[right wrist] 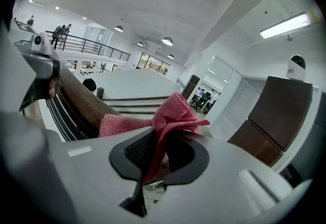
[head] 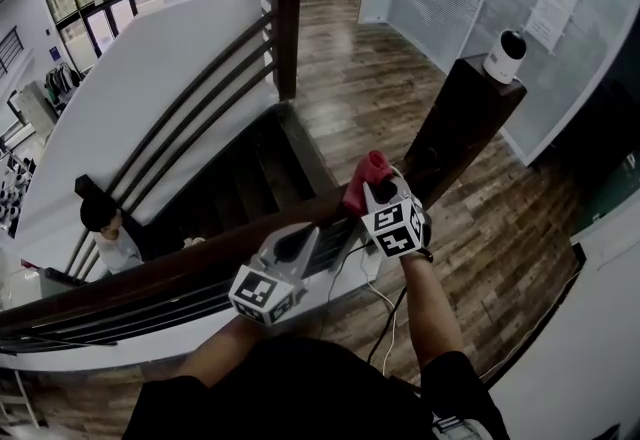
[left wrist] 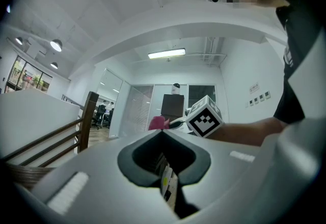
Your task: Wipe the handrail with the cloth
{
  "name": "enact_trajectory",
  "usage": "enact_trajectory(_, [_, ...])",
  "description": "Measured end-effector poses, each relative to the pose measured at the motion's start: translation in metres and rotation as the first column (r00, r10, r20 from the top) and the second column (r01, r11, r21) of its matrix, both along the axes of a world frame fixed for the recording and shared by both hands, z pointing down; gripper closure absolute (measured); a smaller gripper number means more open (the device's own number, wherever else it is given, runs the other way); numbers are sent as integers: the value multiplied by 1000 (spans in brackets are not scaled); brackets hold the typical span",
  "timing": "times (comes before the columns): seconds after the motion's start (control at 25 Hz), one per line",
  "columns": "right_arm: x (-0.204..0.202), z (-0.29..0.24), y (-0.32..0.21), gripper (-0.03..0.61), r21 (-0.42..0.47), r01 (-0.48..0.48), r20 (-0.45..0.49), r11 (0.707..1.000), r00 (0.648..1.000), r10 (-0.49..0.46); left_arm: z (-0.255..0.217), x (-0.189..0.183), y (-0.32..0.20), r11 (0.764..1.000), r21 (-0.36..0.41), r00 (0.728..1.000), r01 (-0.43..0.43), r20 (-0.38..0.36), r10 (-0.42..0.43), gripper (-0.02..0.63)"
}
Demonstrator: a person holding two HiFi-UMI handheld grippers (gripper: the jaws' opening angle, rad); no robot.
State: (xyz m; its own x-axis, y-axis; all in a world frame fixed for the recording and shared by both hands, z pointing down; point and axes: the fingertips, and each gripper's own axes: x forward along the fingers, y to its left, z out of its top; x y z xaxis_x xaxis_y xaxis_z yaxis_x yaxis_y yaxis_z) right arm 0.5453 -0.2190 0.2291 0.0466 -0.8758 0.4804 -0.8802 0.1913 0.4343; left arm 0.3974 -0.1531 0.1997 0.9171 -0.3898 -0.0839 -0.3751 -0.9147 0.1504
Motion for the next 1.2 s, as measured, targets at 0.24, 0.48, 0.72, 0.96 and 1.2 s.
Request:
enact_trajectory(0.24, [28,-1,2,532,15,-59,3,998,998,59,1,2,2,1000,-6,1000,-6,6,6,614])
enact_trajectory(0.48, [47,-4,1,532,53,-122,12,991,993,121,-2,-12,3,1000,-7,1000,22,18,-22,614])
enact_trajectory(0.72, [60,-11,3,534,117,-209,-7,971,977,211,-1,-51,0,995,-13,995,102,14,-102,614])
enact_trajectory(0.96, [-6,-58,17,534,293,-131,-10,947,990,140,-11,-104,0,985,-8,985,171,-32,-171,614])
enact_trajectory(1.2, [-124,-88,27,534,394,-10,0,919,1000,11,-10,-197,7,965,2,964,261,-63,-260,614])
